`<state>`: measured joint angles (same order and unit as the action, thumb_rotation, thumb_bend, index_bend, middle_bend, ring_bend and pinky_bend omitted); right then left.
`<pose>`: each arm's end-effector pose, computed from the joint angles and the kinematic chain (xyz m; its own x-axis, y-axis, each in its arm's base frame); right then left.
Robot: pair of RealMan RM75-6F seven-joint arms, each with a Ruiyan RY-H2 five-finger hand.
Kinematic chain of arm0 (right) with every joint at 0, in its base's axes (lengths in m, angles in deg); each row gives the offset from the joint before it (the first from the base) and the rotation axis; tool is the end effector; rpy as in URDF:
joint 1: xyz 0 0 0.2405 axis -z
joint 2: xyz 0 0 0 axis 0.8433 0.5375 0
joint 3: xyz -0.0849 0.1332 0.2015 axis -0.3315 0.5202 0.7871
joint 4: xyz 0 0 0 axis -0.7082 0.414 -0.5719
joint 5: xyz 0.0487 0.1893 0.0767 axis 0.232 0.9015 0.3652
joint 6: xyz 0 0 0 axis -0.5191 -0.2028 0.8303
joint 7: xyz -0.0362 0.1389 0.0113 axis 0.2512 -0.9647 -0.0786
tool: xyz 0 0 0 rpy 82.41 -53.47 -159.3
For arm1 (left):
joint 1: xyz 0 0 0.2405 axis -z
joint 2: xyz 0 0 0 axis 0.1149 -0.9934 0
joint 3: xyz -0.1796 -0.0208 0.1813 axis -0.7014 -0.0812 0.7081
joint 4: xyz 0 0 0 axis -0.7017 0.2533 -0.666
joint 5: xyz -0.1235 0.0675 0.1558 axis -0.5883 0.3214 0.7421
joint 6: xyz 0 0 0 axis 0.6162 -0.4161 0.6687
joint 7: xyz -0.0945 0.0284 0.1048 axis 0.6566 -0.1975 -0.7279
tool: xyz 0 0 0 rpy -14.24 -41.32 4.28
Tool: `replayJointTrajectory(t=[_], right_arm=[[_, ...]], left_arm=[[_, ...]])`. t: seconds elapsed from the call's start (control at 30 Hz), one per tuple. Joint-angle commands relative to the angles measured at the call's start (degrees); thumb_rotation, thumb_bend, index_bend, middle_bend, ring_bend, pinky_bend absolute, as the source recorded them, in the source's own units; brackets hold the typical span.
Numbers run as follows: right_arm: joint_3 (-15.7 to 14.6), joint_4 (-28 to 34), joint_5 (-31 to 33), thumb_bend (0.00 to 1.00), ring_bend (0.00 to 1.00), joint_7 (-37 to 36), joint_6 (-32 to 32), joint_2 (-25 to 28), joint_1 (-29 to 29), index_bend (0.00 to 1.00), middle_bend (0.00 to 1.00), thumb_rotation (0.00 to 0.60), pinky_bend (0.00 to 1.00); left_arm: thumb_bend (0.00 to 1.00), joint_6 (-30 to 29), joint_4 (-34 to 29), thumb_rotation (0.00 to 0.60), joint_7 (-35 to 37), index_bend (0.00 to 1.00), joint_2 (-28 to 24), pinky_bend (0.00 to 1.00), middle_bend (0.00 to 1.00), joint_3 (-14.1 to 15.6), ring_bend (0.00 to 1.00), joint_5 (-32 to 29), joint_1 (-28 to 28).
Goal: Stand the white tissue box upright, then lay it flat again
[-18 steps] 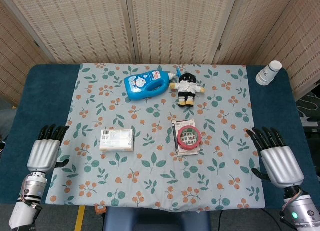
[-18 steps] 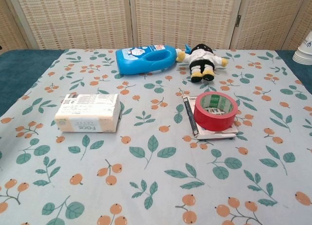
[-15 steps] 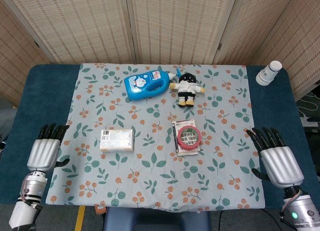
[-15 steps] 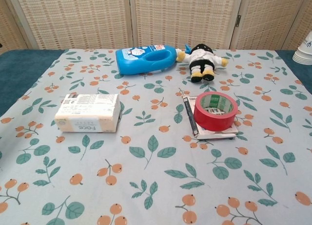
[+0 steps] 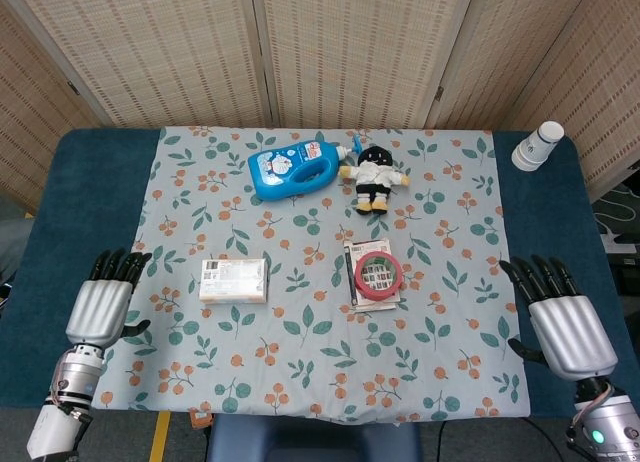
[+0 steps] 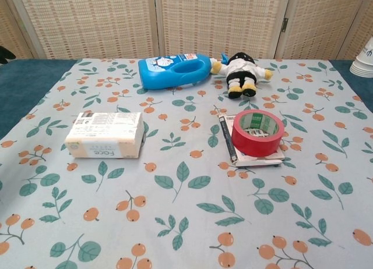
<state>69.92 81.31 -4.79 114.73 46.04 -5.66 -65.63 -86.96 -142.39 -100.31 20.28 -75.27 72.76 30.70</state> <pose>-0.1978 -0.1768 0.1953 0.5786 -0.1071 0.8086 -0.8150 -0.1151 0.5679 -0.1964 0.2457 0.1165 0.5539 0.1362 0.8213 0.8325 -0.0756 -0.5489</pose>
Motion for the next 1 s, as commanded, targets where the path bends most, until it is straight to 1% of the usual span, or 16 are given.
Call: replayJointTrajectory(t=[0.03, 0.3, 0.5, 0.6, 0.77, 0.87, 0.93, 1.0], right_arm=[[-0.14, -0.06, -0.93, 0.11, 0.00, -0.43, 0.30, 0.25, 0.22, 0.07, 0.06, 0.600, 0.03], [-0.13, -0.30, -0.47, 0.11, 0.00, -0.89, -0.49, 0.29, -0.08, 0.07, 0.06, 0.600, 0.03], [0.17, -0.60, 0.14, 0.11, 0.00, -1.37, -0.72, 0.41, -0.33, 0.07, 0.06, 0.600, 0.03], [0.26, -0.68, 0.44, 0.11, 0.00, -1.40, -1.03, 0.41, -0.54, 0.07, 0.06, 0.600, 0.03], [0.16, -0.65, 0.30, 0.11, 0.00, -1.30, -1.30, 0.29, -0.67, 0.07, 0.06, 0.600, 0.03], [0.13, -0.59, 0.22, 0.11, 0.00, -1.36, -1.33, 0.31, -0.68, 0.07, 0.06, 0.600, 0.03], [0.16, -0.59, 0.14, 0.11, 0.00, -1.53, -1.14, 0.38, -0.62, 0.07, 0.06, 0.600, 0.03], [0.15, -0.64, 0.12, 0.11, 0.00, -1.60, -1.04, 0.41, -0.55, 0.07, 0.06, 0.600, 0.03]], left_arm=[[0.13, -0.27, -0.57, 0.600, -0.08, 0.11, 0.22, 0.06, 0.11, -0.31, 0.00, 0.42, 0.13], [0.13, 0.03, -1.76, 0.600, -2.07, 0.11, 1.90, 0.05, 0.11, -0.88, 0.00, -0.32, 1.20], [0.13, 1.30, -2.79, 0.600, -6.00, 0.11, 4.16, 0.06, 0.10, -2.59, 0.00, -2.32, 4.17], [0.14, 1.15, -3.36, 0.600, -10.25, 0.09, 7.30, 0.08, 0.09, -4.03, 0.00, -5.29, 6.58], [0.15, -1.96, -5.57, 0.600, -20.61, 0.06, 15.49, 0.09, 0.08, -7.38, 0.00, -15.88, 12.00], [0.15, -5.57, -4.49, 0.600, -26.66, 0.04, 21.03, 0.09, 0.08, -8.87, 0.00, -20.33, 15.36], [0.15, -7.86, -3.06, 0.600, -29.57, 0.04, 24.98, 0.08, 0.08, -9.75, 0.00, -22.23, 17.46], [0.16, -8.82, -0.84, 0.600, -31.36, 0.04, 28.08, 0.09, 0.08, -9.89, 0.00, -22.85, 19.16]])
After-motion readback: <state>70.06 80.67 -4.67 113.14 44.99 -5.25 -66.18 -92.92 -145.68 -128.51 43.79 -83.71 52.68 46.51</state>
